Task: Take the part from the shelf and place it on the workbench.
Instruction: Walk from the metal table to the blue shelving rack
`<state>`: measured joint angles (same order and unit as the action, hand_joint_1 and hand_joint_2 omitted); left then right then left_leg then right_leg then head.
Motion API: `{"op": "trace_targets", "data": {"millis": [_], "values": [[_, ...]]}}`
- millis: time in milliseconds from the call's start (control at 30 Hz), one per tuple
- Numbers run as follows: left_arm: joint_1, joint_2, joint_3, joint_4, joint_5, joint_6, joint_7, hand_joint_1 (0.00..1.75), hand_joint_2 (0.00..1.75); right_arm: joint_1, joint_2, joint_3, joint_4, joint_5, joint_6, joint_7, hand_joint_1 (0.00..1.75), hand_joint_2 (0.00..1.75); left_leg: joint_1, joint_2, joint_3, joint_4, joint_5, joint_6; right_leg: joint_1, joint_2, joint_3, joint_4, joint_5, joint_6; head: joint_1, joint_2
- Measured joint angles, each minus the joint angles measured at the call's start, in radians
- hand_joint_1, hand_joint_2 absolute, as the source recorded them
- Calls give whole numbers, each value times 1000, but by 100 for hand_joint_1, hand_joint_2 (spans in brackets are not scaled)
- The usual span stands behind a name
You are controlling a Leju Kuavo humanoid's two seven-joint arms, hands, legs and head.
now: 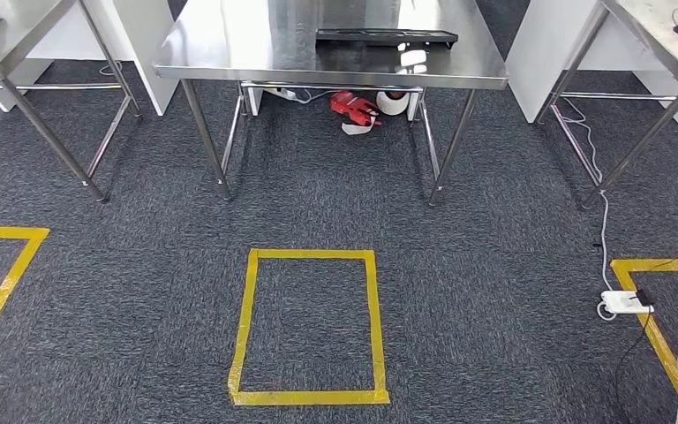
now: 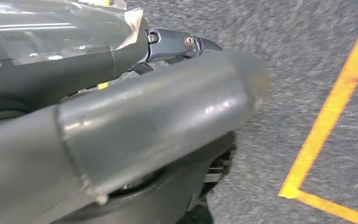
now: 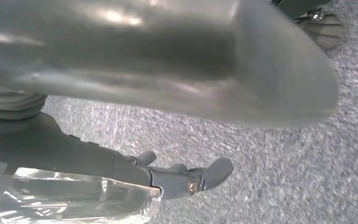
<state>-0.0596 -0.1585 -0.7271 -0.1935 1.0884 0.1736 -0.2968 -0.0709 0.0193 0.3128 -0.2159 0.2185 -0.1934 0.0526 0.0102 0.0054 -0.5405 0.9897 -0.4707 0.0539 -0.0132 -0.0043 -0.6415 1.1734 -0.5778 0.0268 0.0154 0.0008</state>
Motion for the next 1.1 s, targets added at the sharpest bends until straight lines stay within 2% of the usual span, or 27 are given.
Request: {"op": "trace_targets", "data": {"millis": [33,67,100,133,167,200,233,267,300,333,367,400,433,467,533,567,600,633,667,700,767,800,867,933,967,1033,1100], "values": [[0,0,0,0,0,0,0,0,0,0,0,0,0,0,0,0,0,0,0,1,-11,0,8,-1,-2,0,-12,51,-25,2,1,0],[0,-1,0,0,0,0,0,0,0,0,0,0,0,0,0,0,0,0,-1,2,-23,1,17,-2,-3,0,-17,90,-36,9,1,0],[1,-1,0,0,0,0,0,0,0,0,0,0,0,0,0,0,0,0,-1,3,-36,1,27,-4,-5,0,-11,113,-35,19,2,0],[1,-1,0,0,0,0,0,0,0,0,-1,0,0,0,0,0,0,0,0,4,-47,2,36,-6,-7,0,14,92,-16,31,2,0],[1,-1,0,0,0,0,0,0,0,0,-2,0,0,0,0,0,0,0,0,4,-58,3,45,-10,-10,0,55,46,8,42,2,0],[0,-1,0,0,0,0,0,0,0,-1,-2,0,0,0,0,0,0,0,0,4,-68,4,53,-15,-14,0,108,-29,25,49,2,0],[0,-1,0,0,0,0,0,0,0,-2,-3,0,0,0,0,0,0,0,-1,4,-76,6,62,-22,-13,2,162,-109,30,48,2,0],[0,-1,0,0,0,0,0,0,0,-3,-3,0,0,0,0,0,0,0,-2,4,-80,7,70,-29,-10,3,196,-169,29,43,1,0],[-1,-1,0,0,0,0,0,0,0,-3,-2,0,0,0,0,0,0,0,-3,5,-83,7,78,-36,-5,5,215,-207,23,34,0,0],[-1,-1,0,0,0,0,0,0,0,-3,-2,0,0,0,0,0,0,0,-4,5,-84,7,85,-42,1,6,217,-217,22,24,-1,0],[0,-1,0,0,0,0,0,0,0,-2,-2,0,0,0,0,0,0,0,-2,5,-84,7,90,-48,-1,5,208,-214,26,14,-1,0],[1,-1,0,0,0,0,0,0,0,-2,-1,0,0,0,0,0,0,0,0,4,-88,13,81,-53,-3,4,203,-212,32,2,-2,0],[2,0,0,0,0,0,0,0,0,-2,-1,0,0,0,0,0,0,0,3,3,-94,30,53,-58,-5,2,196,-212,40,-12,-4,0],[3,0,0,0,0,0,0,0,0,-2,-1,0,0,0,0,0,0,0,5,2,-104,65,10,-62,-7,0,188,-212,50,-26,-5,0],[3,1,0,0,-2,3,1,0,0,-2,-1,0,0,-1,-1,2,0,0,6,-1,-130,181,-91,-67,-2,-5,167,-211,66,-43,-7,0],[3,1,0,0,-5,10,2,0,0,-1,-1,0,0,-4,-3,7,0,0,6,-2,-139,240,-115,-69,1,-8,156,-210,73,-46,-7,0],[3,1,-1,0,-10,18,4,0,0,0,0,0,0,-8,-6,12,0,0,6,-3,-140,279,-114,-70,3,-13,146,-208,79,-47,-7,0],[2,1,-3,0,-16,29,7,0,0,1,2,0,1,-12,-9,19,0,0,7,-3,-126,284,-92,-70,5,-18,138,-205,84,-47,-7,0],[2,0,-5,0,-21,41,9,0,0,3,3,0,1,-16,-12,24,0,0,7,0,-94,254,-62,-69,6,-24,132,-200,88,-45,-7,0],[1,-2,-7,0,-24,53,11,0,0,4,4,0,1,-17,-14,28,0,0,7,9,-50,193,-39,-66,7,-30,127,-195,90,-43,-7,0],[-3,-5,-12,0,-30,76,17,0,0,5,9,0,2,-18,-18,34,0,0,0,34,30,68,-33,-57,11,-43,120,-187,94,-36,-7,0],[-4,-6,-15,0,-35,87,19,0,0,6,11,0,2,-19,-20,37,0,0,-4,41,49,31,-40,-52,13,-51,117,-185,97,-32,-7,0],[-6,-9,-21,0,-43,111,22,0,0,5,15,0,2,-22,-22,42,0,0,-9,33,50,5,-45,-36,16,-68,112,-184,105,-19,-8,0],[-7,-13,-28,0,-49,138,23,0,0,4,17,0,2,-25,-23,47,0,0,-5,19,45,-11,-33,-14,16,-61,97,-164,92,-11,-8,0],[-8,-15,-31,0,-52,150,24,0,0,4,18,0,2,-26,-23,50,0,0,-2,13,40,-16,-24,-5,15,-47,81,-131,71,-12,-6,0],[-9,-17,-35,0,-55,168,25,0,0,5,18,0,3,-27,-23,54,0,0,-1,2,28,-19,-11,4,8,-16,37,-33,16,-16,-2,0],[-9,-18,-40,0,-57,185,27,0,0,7,19,0,3,-28,-21,59,0,0,-2,-11,16,-17,-2,4,3,-7,-1,64,-23,-14,-1,0]]}}
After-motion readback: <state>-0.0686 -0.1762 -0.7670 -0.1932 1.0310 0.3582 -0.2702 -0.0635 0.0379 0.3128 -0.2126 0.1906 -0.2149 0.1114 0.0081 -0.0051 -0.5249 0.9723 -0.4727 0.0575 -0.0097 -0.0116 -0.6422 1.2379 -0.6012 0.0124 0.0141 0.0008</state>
